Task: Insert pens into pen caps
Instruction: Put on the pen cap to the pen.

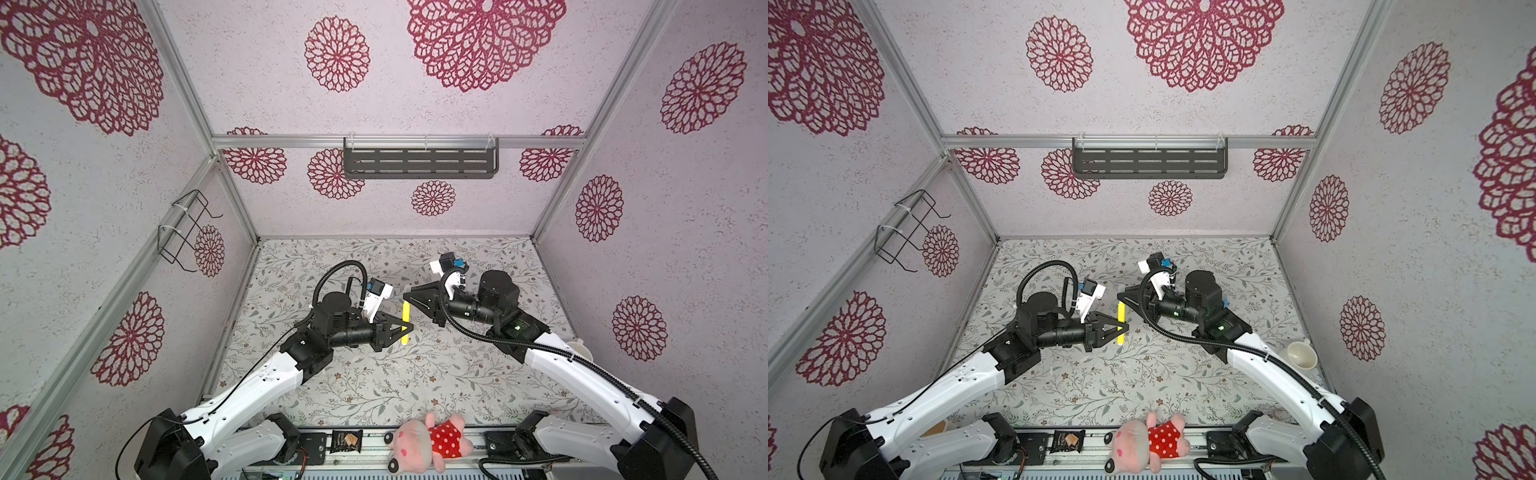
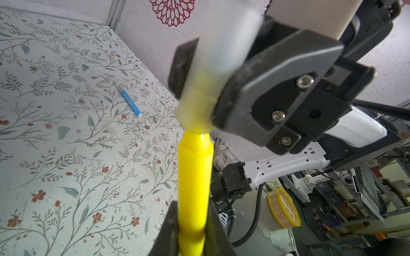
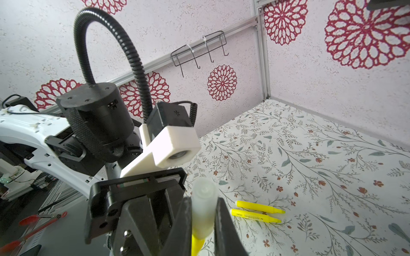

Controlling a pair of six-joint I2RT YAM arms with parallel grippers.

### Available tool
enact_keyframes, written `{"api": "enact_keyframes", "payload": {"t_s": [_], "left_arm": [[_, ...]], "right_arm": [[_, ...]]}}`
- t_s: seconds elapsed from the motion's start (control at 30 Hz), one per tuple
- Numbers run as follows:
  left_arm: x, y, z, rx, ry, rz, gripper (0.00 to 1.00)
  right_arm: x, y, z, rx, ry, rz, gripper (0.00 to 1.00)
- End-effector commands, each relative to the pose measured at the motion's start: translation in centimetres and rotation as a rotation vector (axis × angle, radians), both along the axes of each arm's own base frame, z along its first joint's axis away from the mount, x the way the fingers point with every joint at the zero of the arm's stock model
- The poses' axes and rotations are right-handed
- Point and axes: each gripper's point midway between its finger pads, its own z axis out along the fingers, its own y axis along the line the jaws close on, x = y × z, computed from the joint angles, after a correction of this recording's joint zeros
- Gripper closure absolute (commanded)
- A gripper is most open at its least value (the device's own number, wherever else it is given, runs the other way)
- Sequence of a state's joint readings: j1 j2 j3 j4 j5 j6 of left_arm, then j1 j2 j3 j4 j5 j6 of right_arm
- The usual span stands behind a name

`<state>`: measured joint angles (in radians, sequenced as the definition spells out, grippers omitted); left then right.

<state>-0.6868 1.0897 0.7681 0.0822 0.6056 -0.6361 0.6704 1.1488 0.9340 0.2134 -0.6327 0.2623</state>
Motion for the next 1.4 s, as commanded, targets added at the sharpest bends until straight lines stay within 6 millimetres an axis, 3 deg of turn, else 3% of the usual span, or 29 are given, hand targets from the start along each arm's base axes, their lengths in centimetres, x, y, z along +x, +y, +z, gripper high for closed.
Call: {"api": "enact_keyframes", "payload": {"t_s": [0.0, 0.2, 0.43, 1.07, 1.27, 1.37], "left_arm": [[0.2, 1.7, 12.3, -0.286, -0.33, 0.059, 1.0], [-1.5, 1.8, 13.6, -0.337, -0.353, -0.012, 1.0], [-2.3, 2.4, 14.0, -0.334, -0.373, -0.01, 1.0], [-1.8, 2.1, 13.1, -0.168, -0.446, 0.081, 1.0], [-1.5, 2.5, 13.1, -0.171, -0.469, 0.125, 1.0], [-1.4, 2.3, 12.8, -0.17, -0.472, 0.131, 1.0]], "right_arm": [[-4.6, 0.4, -7.1, -0.178, 0.188, 0.226, 0.99], [-6.4, 0.8, -6.3, -0.132, 0.206, 0.373, 1.0], [-6.9, 0.6, -4.9, -0.104, 0.198, 0.426, 0.99], [-7.6, 0.2, -2.2, -0.089, 0.178, 0.475, 0.96], [-7.7, 0.1, -1.3, -0.075, 0.155, 0.472, 0.88], [-7.7, 0.1, -0.9, -0.066, 0.145, 0.47, 0.79]]}}
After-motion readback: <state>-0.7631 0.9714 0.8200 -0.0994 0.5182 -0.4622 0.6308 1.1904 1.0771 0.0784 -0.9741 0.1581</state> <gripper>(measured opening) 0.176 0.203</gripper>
